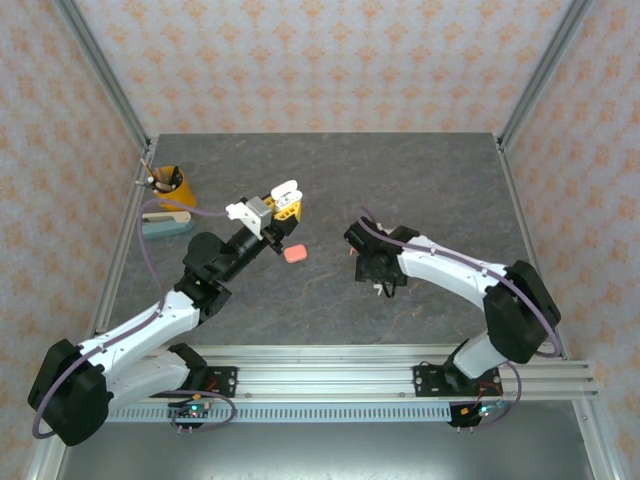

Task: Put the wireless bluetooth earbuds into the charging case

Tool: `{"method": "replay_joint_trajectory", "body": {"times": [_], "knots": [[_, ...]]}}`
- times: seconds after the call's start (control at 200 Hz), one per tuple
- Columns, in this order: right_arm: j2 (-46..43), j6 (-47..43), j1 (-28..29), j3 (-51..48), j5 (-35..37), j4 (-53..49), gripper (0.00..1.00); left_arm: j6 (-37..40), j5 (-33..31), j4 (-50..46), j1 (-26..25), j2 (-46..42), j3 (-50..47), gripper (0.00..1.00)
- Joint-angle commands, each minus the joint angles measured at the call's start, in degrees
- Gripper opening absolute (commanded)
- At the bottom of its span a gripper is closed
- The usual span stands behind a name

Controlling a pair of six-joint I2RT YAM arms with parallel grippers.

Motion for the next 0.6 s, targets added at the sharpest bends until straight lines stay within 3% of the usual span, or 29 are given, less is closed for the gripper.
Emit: {"method": "replay_joint_trajectory", "body": {"times": [0.0,0.596], "knots": [[2.8,-3.1,-0.5,-0.7,-2.9,2.3,0.69,1.4,-0.7,1.0,0.0,-0.6,-0.9,0.00],[8.8,-6.3,-3.7,-1.8,-6.4,4.9,0.57,1.6,-0.8,0.9,0.0,0.3,-0.4,0.00]]}}
